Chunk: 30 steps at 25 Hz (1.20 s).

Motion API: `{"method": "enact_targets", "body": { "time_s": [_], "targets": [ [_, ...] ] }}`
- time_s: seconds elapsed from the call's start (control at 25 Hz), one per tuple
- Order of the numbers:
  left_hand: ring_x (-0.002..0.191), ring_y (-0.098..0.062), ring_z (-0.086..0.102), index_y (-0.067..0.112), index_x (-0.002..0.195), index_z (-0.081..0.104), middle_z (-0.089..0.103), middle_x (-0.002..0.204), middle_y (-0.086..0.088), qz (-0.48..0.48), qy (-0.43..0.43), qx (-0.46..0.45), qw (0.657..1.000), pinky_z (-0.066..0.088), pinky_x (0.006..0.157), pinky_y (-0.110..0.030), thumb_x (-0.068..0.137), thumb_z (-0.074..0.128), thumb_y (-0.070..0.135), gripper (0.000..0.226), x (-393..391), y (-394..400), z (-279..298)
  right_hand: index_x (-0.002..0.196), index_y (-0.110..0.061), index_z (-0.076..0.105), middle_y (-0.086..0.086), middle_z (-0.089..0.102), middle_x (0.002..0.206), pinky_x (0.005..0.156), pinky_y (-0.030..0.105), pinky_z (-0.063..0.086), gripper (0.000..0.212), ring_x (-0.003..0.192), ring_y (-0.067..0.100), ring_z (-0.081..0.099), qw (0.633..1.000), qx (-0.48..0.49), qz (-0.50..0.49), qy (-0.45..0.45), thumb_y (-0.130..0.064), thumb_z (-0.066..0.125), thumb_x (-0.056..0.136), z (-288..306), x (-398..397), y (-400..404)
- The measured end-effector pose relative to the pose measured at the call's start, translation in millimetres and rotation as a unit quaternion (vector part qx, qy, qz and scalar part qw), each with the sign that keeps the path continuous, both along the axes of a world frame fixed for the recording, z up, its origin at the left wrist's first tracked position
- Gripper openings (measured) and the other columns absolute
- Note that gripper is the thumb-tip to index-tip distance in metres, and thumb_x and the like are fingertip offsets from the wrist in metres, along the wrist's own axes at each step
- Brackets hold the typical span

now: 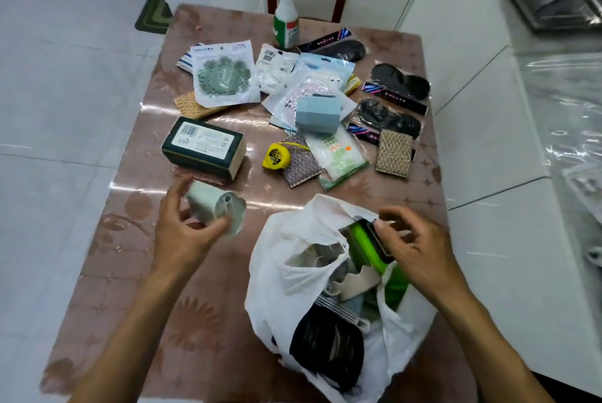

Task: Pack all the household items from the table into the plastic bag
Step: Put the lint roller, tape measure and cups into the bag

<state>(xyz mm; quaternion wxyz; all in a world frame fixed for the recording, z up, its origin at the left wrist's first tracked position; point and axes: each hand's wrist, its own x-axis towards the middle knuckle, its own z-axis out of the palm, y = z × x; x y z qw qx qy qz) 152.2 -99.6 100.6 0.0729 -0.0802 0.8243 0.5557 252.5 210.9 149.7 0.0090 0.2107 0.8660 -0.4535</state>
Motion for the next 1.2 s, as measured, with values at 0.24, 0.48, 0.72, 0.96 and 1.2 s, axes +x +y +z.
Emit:
{"method": "enact_targets", "body": {
  "time_s": [0.24,0.48,0.72,0.96,1.2],
  "targets": [
    [0.119,-0.008,0.053,0.043,0.139,0.039,0.045,0.140,0.016,-0.322,0.088,0.049,0.941,0.054,0.086,-0.030,0.060,0.088,0.023,0.095,49.1,100.2,89.1,0.139,-0.040,0.038,-0.006,0.054,0.132,0.092,0.038,0.045,0.075,0.117,0.022,0.051,0.915,0.269,0.242,-0.179,-0.056,0.067,0.071,3.7,32.5,37.6],
    [0.108,-0.003,0.054,0.049,0.140,0.032,0.045,0.129,0.031,-0.422,0.028,0.009,0.906,0.046,0.082,-0.014,0.063,0.086,0.028,0.096,63.7,148.9,56.2,0.062,-0.025,0.034,0.005,0.041,0.055,0.049,0.022,0.029,0.052,0.051,0.017,0.040,0.989,0.145,0.035,0.015,-0.006,0.080,0.074,17.3,77.5,83.8],
    [0.138,-0.033,0.038,0.011,0.142,0.045,0.040,0.152,-0.009,-0.709,0.257,-0.210,0.622,0.035,0.112,-0.043,0.092,0.051,0.016,0.050,84.3,200.9,16.4,0.064,-0.011,0.050,0.013,0.056,0.064,0.054,0.032,0.045,0.034,0.056,0.024,0.048,0.995,-0.004,-0.017,0.099,-0.019,0.081,0.075,80.4,56.7,82.0],
    [0.133,-0.035,0.043,0.026,0.142,0.041,0.041,0.150,-0.011,-0.380,0.263,-0.416,0.783,0.031,0.106,-0.054,0.064,0.076,0.052,0.090,77.4,129.8,30.1,0.076,-0.025,0.066,-0.004,0.066,0.072,0.063,0.040,0.050,0.011,0.066,0.016,0.060,0.991,-0.028,0.129,-0.025,-0.025,0.074,0.084,67.9,42.6,76.6],
    [0.065,-0.008,0.056,0.024,0.098,0.072,0.062,0.064,0.014,-0.106,-0.058,-0.065,0.991,0.040,0.057,-0.025,0.084,0.072,0.023,0.014,26.2,79.6,33.5,0.082,-0.015,0.071,0.007,0.071,0.076,0.071,0.032,0.053,0.016,0.071,0.015,0.065,0.986,-0.138,0.094,0.021,-0.011,0.061,0.093,45.9,18.5,18.3]
  ]
}}
